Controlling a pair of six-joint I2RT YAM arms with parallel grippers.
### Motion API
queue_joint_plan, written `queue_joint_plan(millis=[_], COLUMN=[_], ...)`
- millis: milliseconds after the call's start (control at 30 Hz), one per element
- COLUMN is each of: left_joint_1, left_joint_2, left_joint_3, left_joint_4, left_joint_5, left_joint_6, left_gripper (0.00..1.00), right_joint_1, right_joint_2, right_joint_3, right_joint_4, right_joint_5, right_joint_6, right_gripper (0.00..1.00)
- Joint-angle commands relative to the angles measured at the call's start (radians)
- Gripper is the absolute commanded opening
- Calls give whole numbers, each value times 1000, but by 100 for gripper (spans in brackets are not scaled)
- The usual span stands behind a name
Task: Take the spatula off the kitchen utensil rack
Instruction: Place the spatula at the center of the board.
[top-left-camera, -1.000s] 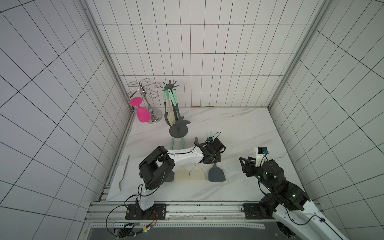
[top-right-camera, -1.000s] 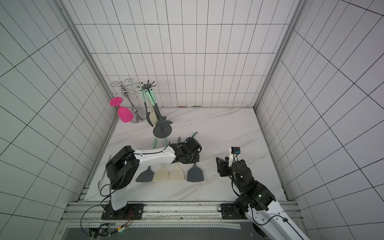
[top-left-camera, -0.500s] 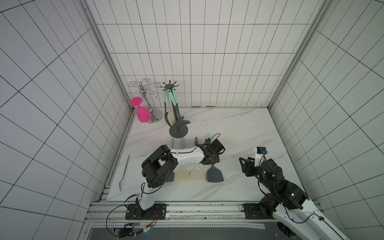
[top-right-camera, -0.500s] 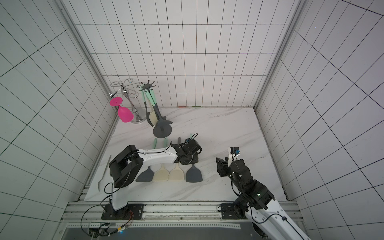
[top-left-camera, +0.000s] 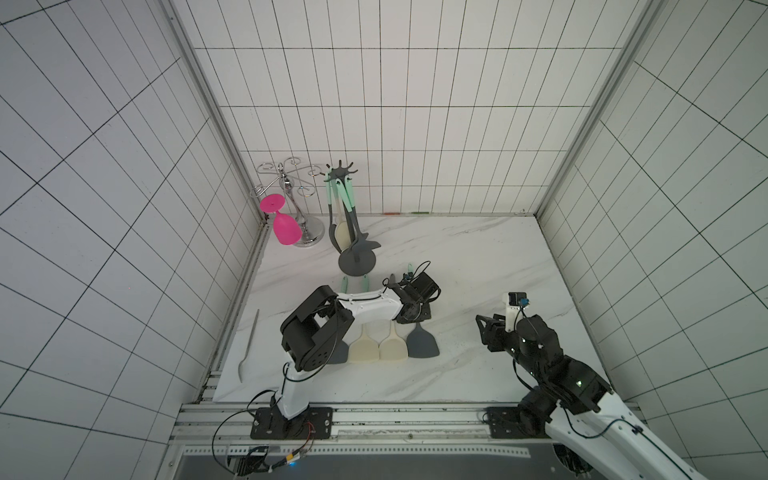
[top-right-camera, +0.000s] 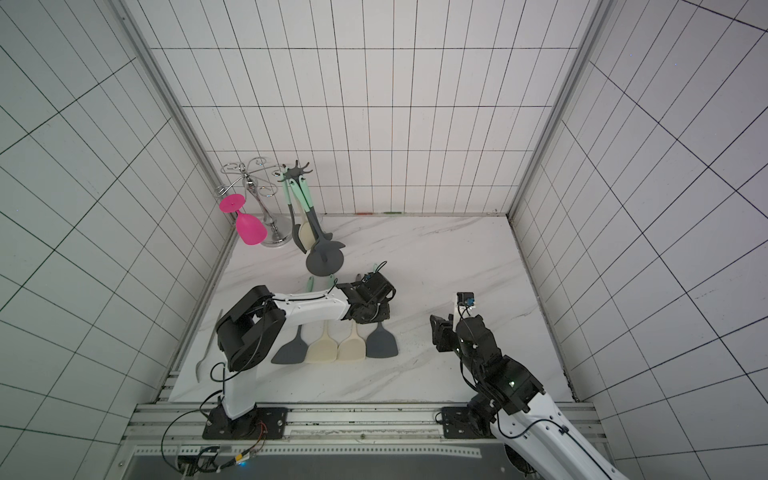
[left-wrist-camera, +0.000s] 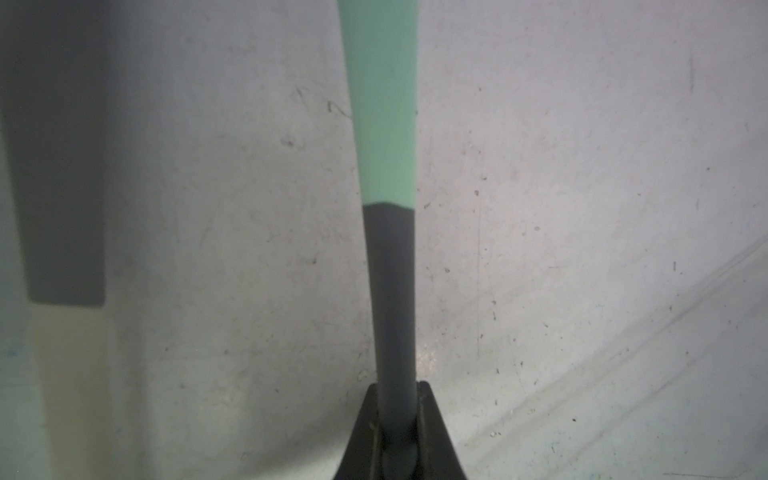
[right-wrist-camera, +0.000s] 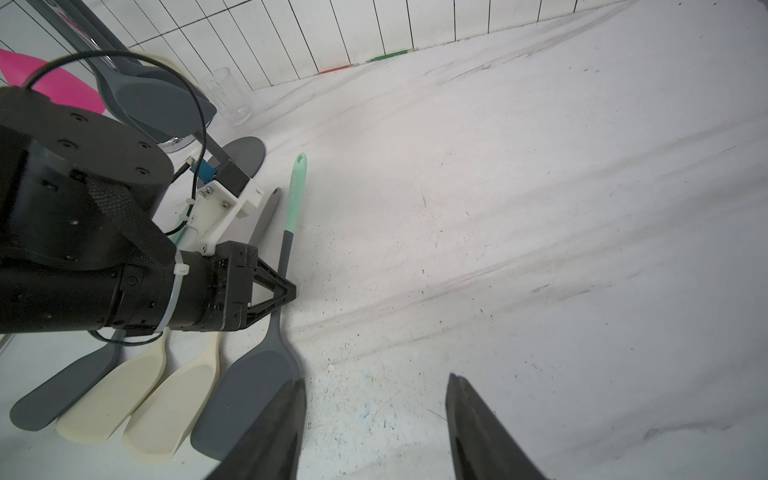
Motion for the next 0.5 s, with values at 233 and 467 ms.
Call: queue_joint_plan(millis=[233,467], left_joint_1=[1,1], left_joint_2=[4,-44], left_joint_3=[-22,-10], left_joint_4=[-4,-32], left_joint_5=[-9,-26], left_joint_6=[23,36], left_gripper=[27,30], right_joint_1=[-7,-7], right_joint_2=[10,15], right_joint_3=[-10,-9], right_joint_4=[28,35], right_joint_5=[12,8], right_joint_6=[-16,-13], right_gripper=[57,57])
